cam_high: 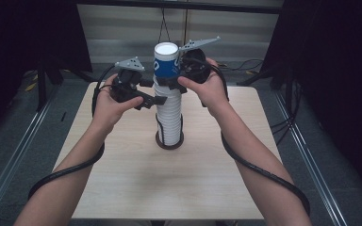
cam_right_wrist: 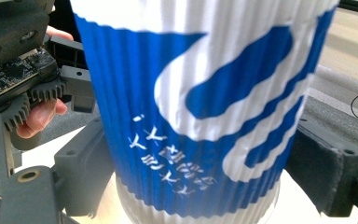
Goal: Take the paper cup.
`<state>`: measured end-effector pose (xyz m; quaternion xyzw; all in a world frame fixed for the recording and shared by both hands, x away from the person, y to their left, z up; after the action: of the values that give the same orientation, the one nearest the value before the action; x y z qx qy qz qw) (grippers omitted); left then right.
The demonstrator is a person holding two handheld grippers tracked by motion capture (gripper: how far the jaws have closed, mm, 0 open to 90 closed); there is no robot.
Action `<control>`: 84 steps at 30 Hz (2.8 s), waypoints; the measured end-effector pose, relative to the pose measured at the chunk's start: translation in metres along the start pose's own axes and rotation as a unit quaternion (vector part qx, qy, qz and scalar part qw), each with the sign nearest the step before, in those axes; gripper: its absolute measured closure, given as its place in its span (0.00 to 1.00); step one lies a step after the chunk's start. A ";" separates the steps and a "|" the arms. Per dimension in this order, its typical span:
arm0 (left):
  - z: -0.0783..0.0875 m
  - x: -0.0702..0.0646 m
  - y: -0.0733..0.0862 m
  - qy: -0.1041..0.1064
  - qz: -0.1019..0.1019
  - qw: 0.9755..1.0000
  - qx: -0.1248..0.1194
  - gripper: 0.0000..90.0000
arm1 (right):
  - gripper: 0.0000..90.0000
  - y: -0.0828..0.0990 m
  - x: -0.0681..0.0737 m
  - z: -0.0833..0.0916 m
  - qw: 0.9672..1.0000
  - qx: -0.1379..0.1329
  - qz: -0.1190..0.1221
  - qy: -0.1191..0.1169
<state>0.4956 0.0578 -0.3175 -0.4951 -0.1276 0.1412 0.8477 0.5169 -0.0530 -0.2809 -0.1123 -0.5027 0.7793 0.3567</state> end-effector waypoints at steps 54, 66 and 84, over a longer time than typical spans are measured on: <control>-0.018 0.001 0.002 -0.034 0.004 0.999 -0.021 0.21 | 0.20 -0.003 0.003 0.006 1.000 0.008 0.027 0.010; -0.019 0.002 0.003 -0.023 0.020 0.998 -0.046 0.16 | 0.20 -0.003 0.002 0.005 1.000 0.007 0.025 0.006; -0.028 0.004 -0.006 -0.039 0.013 0.997 -0.065 0.14 | 0.20 -0.002 0.003 0.005 1.000 0.002 0.023 0.010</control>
<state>0.5101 0.0343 -0.3251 -0.5446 -0.1635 0.1628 0.8063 0.5131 -0.0544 -0.2760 -0.1311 -0.4948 0.7872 0.3440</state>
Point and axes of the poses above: each handheld gripper's, and its own axes: z roughly backward along the jaws, y roughly out of its underside, x roughly to its left, the point moved 7 cm from there along -z, roughly forward along the jaws, and after that the axes turned 9 degrees about -z, right-handed, at the moved point
